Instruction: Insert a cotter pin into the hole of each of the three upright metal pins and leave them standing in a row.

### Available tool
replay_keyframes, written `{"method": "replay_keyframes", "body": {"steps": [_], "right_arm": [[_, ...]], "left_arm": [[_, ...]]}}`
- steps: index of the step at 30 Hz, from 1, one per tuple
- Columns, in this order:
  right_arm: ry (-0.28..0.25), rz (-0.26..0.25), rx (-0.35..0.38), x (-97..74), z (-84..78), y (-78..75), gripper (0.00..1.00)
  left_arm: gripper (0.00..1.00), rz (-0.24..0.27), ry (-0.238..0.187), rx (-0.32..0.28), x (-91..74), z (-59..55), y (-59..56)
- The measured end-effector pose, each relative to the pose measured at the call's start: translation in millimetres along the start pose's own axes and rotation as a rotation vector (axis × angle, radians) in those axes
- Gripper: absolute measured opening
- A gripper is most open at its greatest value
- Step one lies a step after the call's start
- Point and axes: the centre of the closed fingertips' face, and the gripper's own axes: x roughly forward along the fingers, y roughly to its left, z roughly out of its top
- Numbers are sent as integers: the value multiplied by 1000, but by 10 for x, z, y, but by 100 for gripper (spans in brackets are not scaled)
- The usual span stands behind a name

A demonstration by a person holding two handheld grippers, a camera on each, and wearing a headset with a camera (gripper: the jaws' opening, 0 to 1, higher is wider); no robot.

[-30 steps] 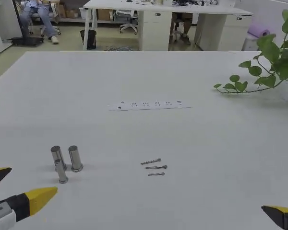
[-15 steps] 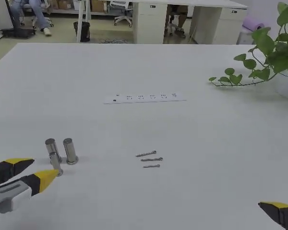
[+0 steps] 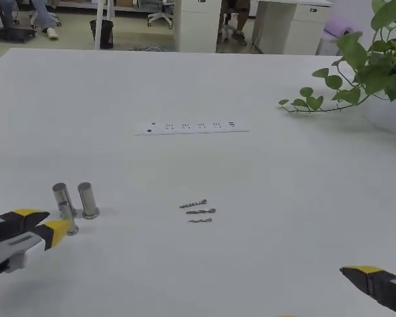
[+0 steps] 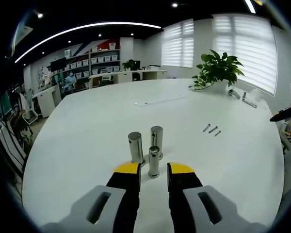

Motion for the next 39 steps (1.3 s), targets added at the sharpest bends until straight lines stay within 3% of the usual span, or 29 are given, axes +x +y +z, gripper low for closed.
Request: {"method": "replay_keyframes", "body": {"steps": [5,13,16,21,28,33,39], "right_arm": [[-19,37,44,-20,24,48,95],[30,15,-4,-20,-68,20,94],[34,31,-32,-19,-79,68,94],[19,40,-26,-15,-55,99,94],[16,40,-26,-28,-58,108,94],[11,44,-13,-32,-59,119,94],[0,49,-15,-35,-39,141,94]], "left_arm": [[18,-6,31,-16,93,-31,6],[13,-26,33,0,173,37,-40],[9,-8,92,22,186,-33,-14],[8,-6,84,-4,175,-29,3],[7,0,73,31,161,-31,31],[6,-28,88,75,120,-45,-31],[6,-77,61,84,-51,50,-135]]}}
